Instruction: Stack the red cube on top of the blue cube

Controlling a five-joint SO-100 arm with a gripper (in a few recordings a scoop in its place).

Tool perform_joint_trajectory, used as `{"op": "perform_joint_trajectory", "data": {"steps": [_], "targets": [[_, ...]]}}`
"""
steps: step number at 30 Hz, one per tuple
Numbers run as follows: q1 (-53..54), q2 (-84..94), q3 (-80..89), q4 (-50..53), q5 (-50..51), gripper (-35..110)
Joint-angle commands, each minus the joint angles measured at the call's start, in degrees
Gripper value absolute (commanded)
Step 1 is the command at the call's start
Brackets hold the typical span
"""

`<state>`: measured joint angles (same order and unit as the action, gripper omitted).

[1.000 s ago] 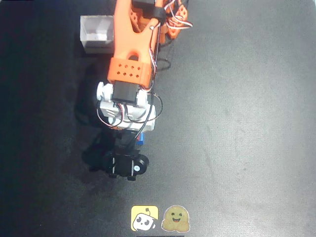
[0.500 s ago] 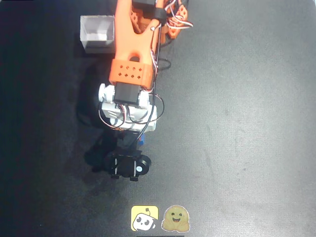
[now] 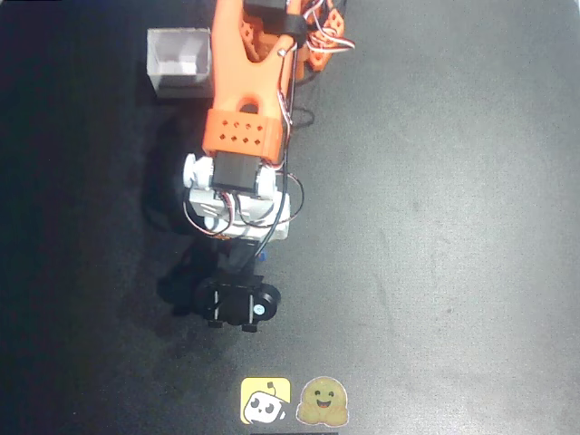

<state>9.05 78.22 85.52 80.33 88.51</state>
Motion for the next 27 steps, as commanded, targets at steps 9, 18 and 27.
{"op": "perform_joint_trajectory", "data": {"steps": [9, 18, 27], "targets": [[-0.26, 0.26, -1.05, 0.18, -0.53, 22], [-0.35, 0.70, -1.49, 0.26, -1.32, 29], [-0.79, 5.89, -10.99, 3.52, -4.39, 29]]}}
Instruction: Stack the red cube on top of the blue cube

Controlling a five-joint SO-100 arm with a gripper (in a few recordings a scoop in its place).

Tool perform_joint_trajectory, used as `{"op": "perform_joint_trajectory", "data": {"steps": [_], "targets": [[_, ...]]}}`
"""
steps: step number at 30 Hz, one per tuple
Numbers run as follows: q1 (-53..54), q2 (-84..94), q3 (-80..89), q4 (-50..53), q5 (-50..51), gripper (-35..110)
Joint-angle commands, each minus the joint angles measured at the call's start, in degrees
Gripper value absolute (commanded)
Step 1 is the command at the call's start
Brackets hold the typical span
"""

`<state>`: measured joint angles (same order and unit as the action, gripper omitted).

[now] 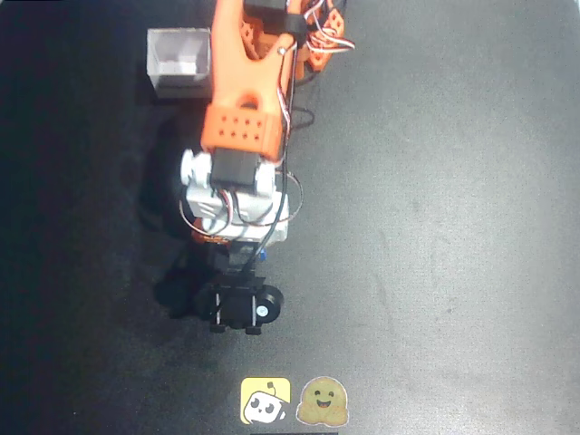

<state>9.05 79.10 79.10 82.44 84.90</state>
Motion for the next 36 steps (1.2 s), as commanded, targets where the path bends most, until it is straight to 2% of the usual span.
{"op": "perform_joint_trajectory", "data": {"steps": [1, 2, 6, 9, 16, 28, 36], "targets": [[-1.05, 6.77, -4.48, 1.85, -0.97, 28], [-1.32, 8.79, -3.69, 1.85, -0.97, 26], [-2.64, 18.81, 5.71, 0.35, -1.23, 0], [-2.81, 29.53, 18.54, -4.48, -1.23, 0], [-2.90, 62.14, 57.48, -25.58, -1.23, 0], [-2.90, 74.71, 76.03, -36.30, -1.23, 0], [-2.99, 86.13, 84.37, -36.39, -1.23, 0]]}}
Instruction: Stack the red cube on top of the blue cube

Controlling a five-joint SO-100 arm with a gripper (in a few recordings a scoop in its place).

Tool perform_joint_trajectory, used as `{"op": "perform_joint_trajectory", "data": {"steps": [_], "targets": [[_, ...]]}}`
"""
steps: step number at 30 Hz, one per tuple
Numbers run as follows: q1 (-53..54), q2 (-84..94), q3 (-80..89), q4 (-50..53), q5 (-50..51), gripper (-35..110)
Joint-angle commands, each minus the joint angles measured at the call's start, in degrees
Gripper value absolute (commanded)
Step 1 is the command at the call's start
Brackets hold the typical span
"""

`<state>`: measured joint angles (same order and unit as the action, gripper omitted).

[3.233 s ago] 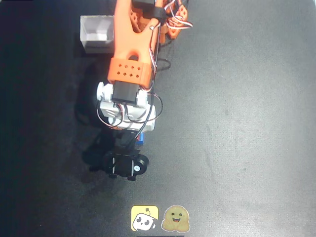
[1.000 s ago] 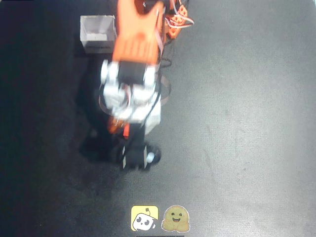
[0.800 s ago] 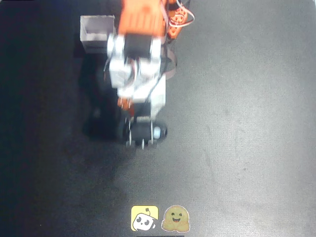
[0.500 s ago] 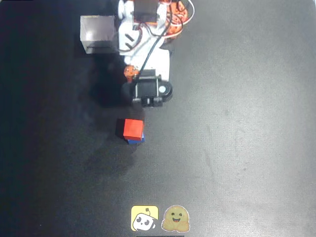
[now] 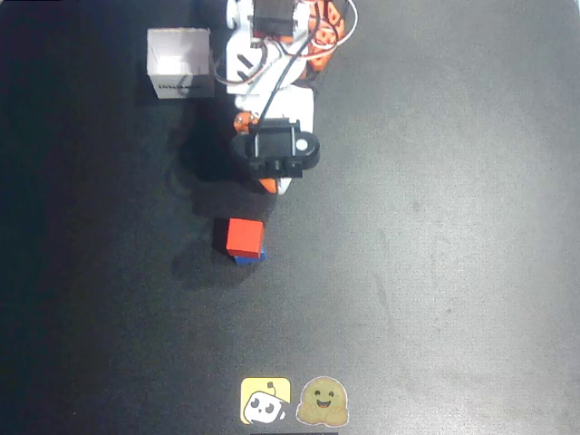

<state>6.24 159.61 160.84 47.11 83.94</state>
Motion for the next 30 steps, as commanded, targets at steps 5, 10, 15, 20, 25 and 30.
{"op": "perform_joint_trajectory", "data": {"steps": [5, 10, 15, 20, 25, 30], "targets": [[-0.35, 22.85, 8.35, 8.88, 0.00, 0], [0.26, 23.47, 8.35, 14.68, 0.00, 0], [0.35, 23.47, 8.35, 22.24, 0.62, 0], [0.35, 23.47, 8.35, 28.04, 0.62, 0], [0.35, 23.47, 8.35, 29.27, 0.53, 0], [0.35, 23.47, 8.44, 29.27, 0.62, 0]]}}
